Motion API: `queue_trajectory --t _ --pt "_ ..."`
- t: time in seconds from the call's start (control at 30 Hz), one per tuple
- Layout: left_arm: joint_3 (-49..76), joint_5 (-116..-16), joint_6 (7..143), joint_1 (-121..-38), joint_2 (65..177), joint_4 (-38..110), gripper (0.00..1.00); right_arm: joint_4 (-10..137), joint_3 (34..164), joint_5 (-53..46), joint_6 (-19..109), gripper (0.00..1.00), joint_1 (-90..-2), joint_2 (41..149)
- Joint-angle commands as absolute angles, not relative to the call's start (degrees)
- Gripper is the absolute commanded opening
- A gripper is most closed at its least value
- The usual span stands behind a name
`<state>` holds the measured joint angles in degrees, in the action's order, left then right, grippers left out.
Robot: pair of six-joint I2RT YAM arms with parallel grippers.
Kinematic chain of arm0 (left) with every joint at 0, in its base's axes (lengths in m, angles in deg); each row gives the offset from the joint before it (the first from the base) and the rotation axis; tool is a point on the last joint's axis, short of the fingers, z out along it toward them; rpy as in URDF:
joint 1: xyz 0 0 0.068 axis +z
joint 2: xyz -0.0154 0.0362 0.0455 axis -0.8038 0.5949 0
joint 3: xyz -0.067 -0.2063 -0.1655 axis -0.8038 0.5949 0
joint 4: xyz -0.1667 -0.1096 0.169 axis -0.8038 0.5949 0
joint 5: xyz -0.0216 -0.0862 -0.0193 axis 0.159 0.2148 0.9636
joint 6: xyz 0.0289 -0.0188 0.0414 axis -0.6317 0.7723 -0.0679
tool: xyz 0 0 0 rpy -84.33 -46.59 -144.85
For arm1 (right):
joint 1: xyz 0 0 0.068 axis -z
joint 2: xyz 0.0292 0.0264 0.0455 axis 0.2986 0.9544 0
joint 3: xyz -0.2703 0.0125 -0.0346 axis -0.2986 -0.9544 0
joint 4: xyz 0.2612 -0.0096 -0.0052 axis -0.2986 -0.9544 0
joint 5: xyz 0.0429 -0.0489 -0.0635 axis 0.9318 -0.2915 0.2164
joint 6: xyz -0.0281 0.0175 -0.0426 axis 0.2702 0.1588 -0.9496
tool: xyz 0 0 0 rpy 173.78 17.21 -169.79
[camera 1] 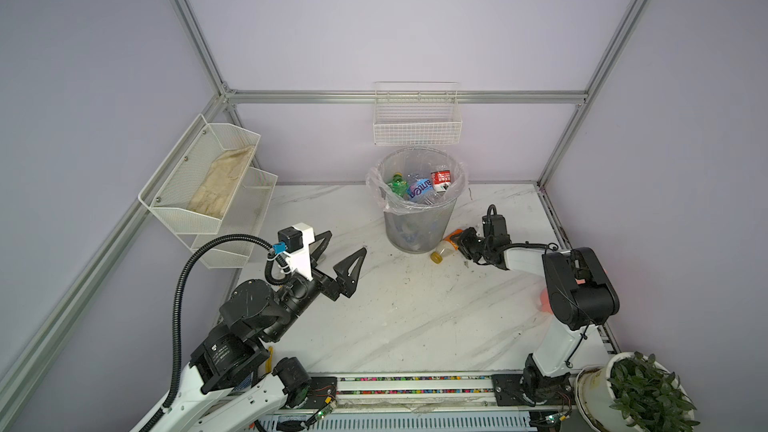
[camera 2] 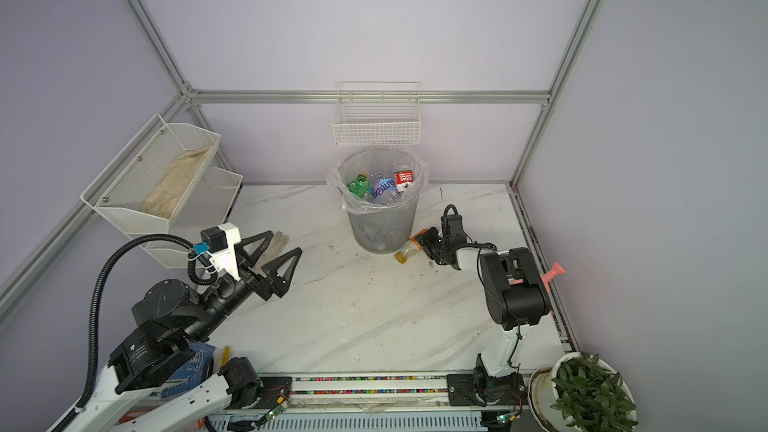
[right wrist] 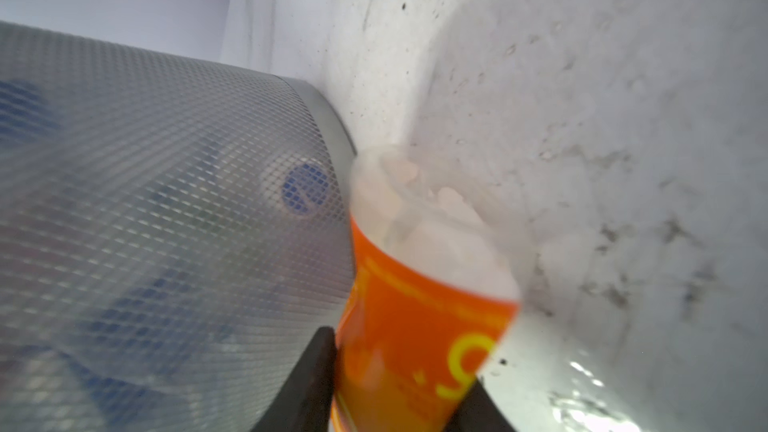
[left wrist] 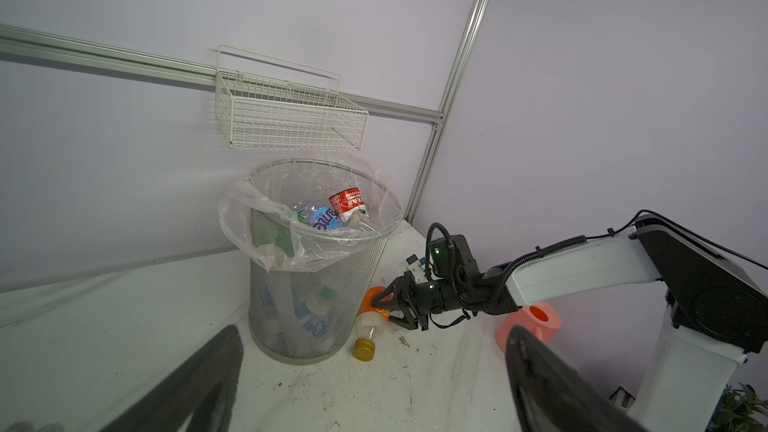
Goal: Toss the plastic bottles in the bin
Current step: 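Lower the open right gripper onto the orange NFC bottle while the left draws back, then close the right gripper on the NFC bottle and lift it off the table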
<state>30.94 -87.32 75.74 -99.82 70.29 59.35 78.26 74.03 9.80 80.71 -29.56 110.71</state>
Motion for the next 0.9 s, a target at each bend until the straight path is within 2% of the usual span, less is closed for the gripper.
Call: queue_trajectory --t 0.0,0.1,0.3,0.53,0.67,0.87 --pt "32.7 -87.5 76.4 -100.4 70.2 59.2 0.96 77.7 73.8 8.0 81.5 0.27 -29.9 110.8" --pt "32.7 -87.7 76.4 -100.4 70.4 59.2 0.96 78.0 72.8 7.7 81.5 0.14 -29.9 109.6" --pt "32.4 -87.7 76.2 -100.6 70.7 59.2 0.96 76.8 70.5 6.2 80.7 0.08 -29.9 105.5" --pt "32.4 -87.9 76.1 -100.8 70.6 59.2 0.96 73.1 68.6 4.1 79.0 0.06 -29.9 98.2" --pt "32.4 -88.2 75.9 -100.9 70.7 59.2 0.96 71.0 66.3 2.2 78.3 0.00 -30.0 91.3" --pt "31.9 -88.2 75.8 -101.0 71.8 59.2 0.96 61.6 66.9 -3.7 74.1 0.00 -30.0 78.2"
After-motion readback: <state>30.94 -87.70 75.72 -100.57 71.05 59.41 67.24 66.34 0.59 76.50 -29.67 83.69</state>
